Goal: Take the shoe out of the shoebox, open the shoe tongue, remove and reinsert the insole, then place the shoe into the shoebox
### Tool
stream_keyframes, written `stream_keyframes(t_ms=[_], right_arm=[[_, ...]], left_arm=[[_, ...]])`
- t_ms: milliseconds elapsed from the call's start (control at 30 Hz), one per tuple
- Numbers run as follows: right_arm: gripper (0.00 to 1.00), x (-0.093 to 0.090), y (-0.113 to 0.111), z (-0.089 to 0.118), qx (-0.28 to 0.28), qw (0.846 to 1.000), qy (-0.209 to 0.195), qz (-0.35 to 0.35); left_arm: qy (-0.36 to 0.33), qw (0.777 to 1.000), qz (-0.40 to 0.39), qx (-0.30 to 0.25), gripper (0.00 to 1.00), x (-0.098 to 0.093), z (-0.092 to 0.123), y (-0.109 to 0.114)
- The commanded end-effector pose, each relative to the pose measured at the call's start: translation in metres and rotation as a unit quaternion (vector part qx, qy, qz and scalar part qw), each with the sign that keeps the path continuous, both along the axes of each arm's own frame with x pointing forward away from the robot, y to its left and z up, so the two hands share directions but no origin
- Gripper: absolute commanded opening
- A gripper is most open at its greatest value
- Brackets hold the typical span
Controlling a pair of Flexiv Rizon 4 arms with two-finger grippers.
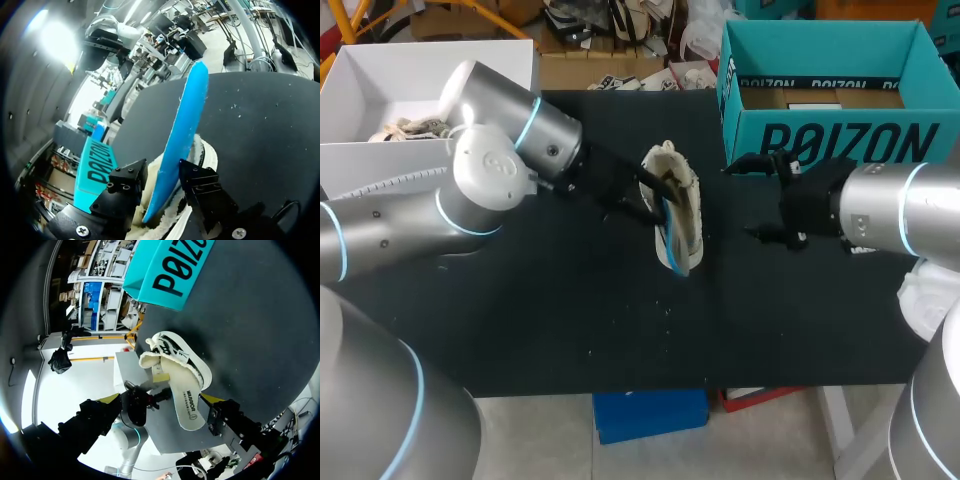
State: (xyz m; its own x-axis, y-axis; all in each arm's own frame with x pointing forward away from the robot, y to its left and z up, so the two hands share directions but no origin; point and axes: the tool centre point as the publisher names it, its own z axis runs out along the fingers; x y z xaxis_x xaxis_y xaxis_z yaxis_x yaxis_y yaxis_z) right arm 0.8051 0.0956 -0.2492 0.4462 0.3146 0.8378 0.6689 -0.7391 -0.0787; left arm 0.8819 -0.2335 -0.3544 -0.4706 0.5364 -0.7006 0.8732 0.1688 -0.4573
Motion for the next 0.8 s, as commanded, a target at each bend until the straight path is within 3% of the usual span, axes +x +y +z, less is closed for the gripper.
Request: stream_keyframes(t_ms=[33,400,533,633,800], right_arm=[[1.0,-0.008,0.001,-0.003,-0.042,0.985,-0.027,-0.165],[1.0,-0.008,0.001,-0.003,-0.042,0.985,-0.027,-0.165],[1.0,-0.008,0.001,-0.003,-0.042,0.985,-0.027,-0.165],[1.0,-0.008,0.001,-0.003,-0.042,0.985,-0.027,-0.165],[1.0,-0.008,0.001,-0.003,-0.042,0.985,-0.027,-0.165]], left_arm=[[-0.001,1.0,-0.007,0.005,0.39,-0.011,0.004,0.007],[0.007,0.998,-0.055,0.027,0.33,-0.034,0.007,0.007],[0.017,0.997,-0.073,0.037,0.21,-0.039,0.006,0.007],[0.018,0.996,-0.079,0.045,0.0,-0.04,0.004,0.008],[0.017,0.996,-0.077,0.043,0.0,-0.039,0.005,0.009]])
